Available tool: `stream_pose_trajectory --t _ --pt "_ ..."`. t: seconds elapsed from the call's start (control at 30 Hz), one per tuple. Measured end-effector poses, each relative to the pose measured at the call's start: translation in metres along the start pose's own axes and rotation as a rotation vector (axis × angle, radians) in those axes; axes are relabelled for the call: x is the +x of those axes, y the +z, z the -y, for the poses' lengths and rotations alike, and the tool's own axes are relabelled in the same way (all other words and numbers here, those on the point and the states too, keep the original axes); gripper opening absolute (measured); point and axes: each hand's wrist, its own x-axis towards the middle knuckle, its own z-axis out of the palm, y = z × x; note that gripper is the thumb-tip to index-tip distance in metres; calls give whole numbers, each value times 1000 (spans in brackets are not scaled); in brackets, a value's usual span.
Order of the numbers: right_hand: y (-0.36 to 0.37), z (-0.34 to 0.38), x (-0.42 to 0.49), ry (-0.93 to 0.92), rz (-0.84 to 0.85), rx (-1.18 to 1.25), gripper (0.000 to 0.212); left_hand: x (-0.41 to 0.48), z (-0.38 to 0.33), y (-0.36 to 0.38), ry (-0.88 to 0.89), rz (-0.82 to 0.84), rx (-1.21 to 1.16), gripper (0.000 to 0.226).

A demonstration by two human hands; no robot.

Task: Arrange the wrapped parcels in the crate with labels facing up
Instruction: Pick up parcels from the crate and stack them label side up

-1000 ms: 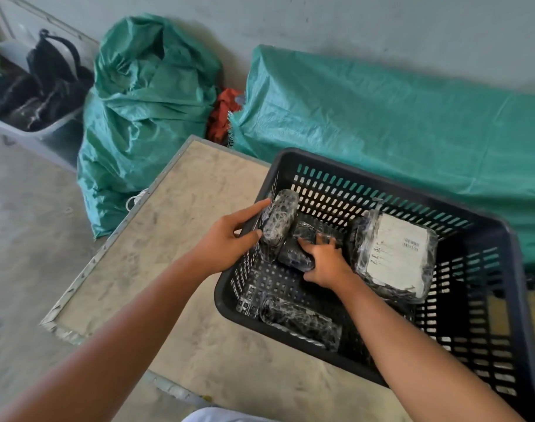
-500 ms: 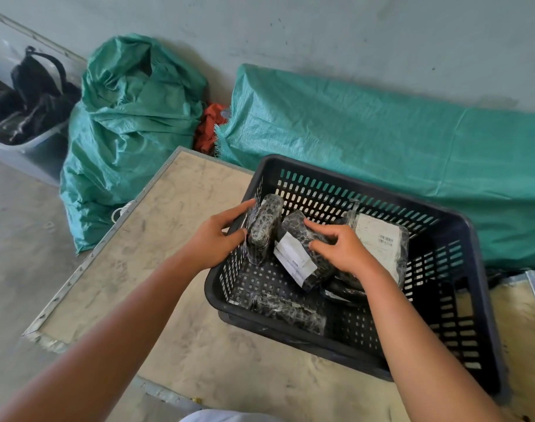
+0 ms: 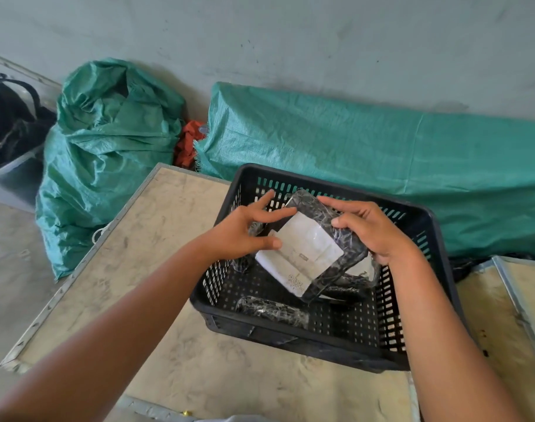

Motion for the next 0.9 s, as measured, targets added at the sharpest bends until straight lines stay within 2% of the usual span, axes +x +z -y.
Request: stream_pose_trajectory --t 0.13,0.2,0.27,0.33,0.43,0.57,0.63,0.77,0.9 --pt "-7 2 -3 57 -16 147 44 13 0 7 30 80 14 72" --pt "-10 -2 -2 64 -19 193 40 19 -1 9 -30 79 22 71" --pt "-11 -4 -1 41 -93 274 34 24 -2 8 -62 60 37 68" --pt "-12 -10 -1 -13 -212 308 41 31 2 9 -86 -6 23 56" --pt "0 -23 -2 -29 -279 118 64 44 13 9 -196 -144 2 44" --pt "39 -45 15 81 -226 -135 84 60 29 13 -380 -220 33 48" --pt "58 -55 28 150 -212 -189 89 60 41 14 -441 -167 67 56" --pt "74 -68 44 268 -164 -263 93 56 58 19 -490 41 220 89" --pt "85 -73 52 318 -149 -400 105 57 64 24 -513 117 339 100"
